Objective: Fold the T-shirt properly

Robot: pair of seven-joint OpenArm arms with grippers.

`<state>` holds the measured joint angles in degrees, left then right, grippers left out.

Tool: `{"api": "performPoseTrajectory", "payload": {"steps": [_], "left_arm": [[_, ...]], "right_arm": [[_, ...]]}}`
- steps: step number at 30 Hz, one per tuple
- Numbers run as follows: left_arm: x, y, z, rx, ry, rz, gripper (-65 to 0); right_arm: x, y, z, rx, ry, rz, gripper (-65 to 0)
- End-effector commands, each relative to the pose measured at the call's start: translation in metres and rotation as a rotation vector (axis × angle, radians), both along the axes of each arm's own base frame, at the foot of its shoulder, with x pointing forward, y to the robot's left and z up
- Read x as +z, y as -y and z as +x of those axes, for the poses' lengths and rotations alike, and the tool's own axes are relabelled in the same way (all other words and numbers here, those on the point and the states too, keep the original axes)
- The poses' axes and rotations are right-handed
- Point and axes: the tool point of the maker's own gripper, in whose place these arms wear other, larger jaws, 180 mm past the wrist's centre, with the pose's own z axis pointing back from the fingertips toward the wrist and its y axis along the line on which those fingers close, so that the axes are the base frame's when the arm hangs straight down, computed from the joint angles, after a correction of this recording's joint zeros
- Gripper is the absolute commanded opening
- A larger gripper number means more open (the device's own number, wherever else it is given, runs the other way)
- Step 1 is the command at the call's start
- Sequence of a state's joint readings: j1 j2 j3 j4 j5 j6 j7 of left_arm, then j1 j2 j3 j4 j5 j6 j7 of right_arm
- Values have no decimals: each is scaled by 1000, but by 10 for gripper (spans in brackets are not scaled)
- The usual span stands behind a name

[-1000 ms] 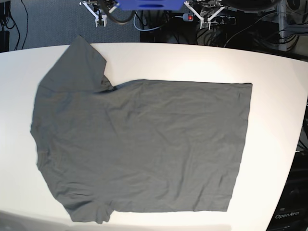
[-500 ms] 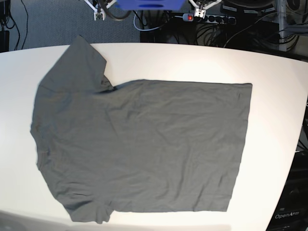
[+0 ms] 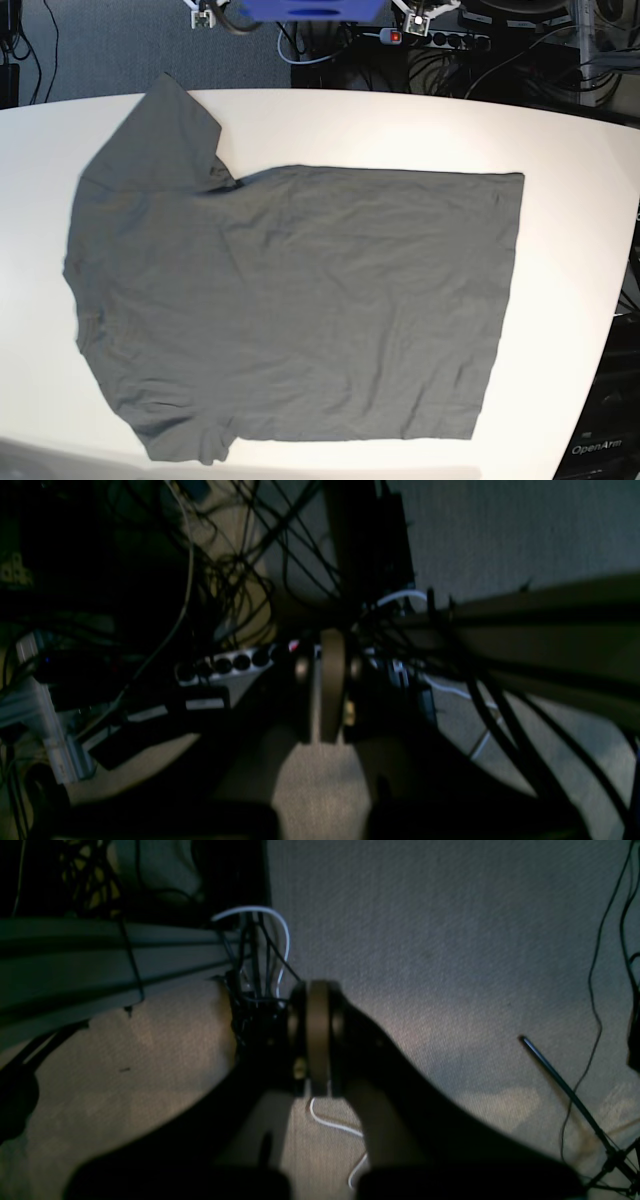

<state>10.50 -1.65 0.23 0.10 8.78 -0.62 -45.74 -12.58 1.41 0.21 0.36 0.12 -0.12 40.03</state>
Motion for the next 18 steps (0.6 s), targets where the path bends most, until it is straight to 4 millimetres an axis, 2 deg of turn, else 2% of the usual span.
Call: {"api": "performPoseTrajectory", "payload": {"steps": [1, 8, 13, 18], "left_arm": [[2, -2, -4, 1, 7, 1, -634], [5, 1, -8, -2, 23, -6, -634], [20, 3, -17, -12, 113, -24, -634], [30, 3, -15, -12, 177, -32, -634]], "right_arm": [[3, 2, -6, 0, 9, -7, -650], [4, 2, -8, 1, 14, -8, -650], [5, 2, -14, 1, 11, -8, -650], [20, 8, -15, 23, 118, -54, -650]]}}
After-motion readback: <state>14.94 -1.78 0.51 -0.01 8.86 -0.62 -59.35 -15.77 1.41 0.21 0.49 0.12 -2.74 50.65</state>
